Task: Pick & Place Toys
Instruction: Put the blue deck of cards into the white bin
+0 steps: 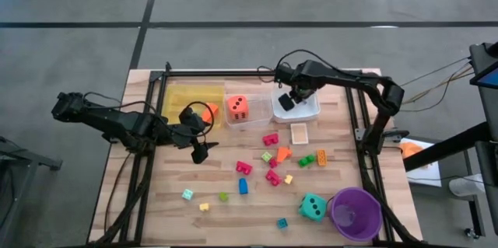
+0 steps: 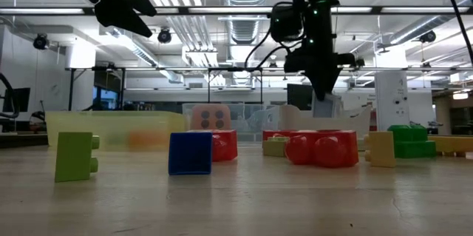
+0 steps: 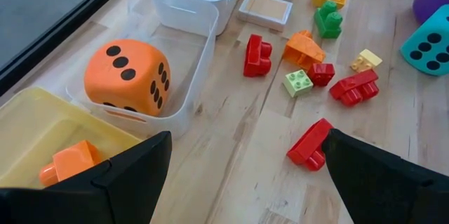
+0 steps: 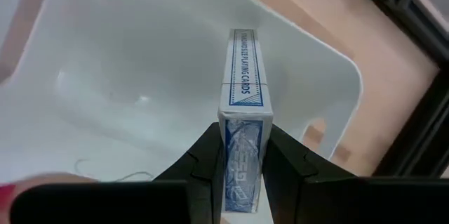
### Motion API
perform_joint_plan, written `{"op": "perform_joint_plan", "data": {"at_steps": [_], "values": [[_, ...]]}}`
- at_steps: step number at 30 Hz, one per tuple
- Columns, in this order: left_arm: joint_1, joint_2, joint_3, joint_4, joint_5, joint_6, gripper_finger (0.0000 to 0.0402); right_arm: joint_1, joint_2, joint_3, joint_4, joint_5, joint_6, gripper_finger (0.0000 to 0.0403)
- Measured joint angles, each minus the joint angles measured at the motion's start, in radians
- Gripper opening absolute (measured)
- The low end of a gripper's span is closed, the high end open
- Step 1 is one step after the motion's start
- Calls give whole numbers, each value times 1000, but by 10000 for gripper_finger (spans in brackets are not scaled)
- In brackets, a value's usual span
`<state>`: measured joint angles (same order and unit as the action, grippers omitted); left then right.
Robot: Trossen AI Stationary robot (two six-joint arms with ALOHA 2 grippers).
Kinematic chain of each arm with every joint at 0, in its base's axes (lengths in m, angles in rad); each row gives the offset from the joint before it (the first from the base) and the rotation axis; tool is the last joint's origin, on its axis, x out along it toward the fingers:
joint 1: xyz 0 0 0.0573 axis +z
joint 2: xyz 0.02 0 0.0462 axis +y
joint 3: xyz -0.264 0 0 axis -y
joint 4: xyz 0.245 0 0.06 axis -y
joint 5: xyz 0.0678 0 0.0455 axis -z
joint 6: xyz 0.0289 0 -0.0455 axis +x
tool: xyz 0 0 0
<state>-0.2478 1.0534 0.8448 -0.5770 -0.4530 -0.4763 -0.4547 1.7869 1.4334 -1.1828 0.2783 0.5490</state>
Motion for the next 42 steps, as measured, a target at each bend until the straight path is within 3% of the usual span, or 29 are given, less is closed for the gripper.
{"op": "perform_joint_plan", "data": {"at_steps": [8, 17, 23, 42], "values": [[0, 0, 0, 0, 0, 0, 367, 52, 24, -1, -9, 11, -92, 61], [0, 0, 0, -1, 0, 0, 367, 59, 26, -1, -43, 40, 144, 61], [0, 0, 0, -1, 0, -3, 367, 59, 75, -1, -87, 39, 208, 61], [0, 0, 0, 0, 0, -2, 367, 76, 184, 54, -105, 147, 132, 61]]}}
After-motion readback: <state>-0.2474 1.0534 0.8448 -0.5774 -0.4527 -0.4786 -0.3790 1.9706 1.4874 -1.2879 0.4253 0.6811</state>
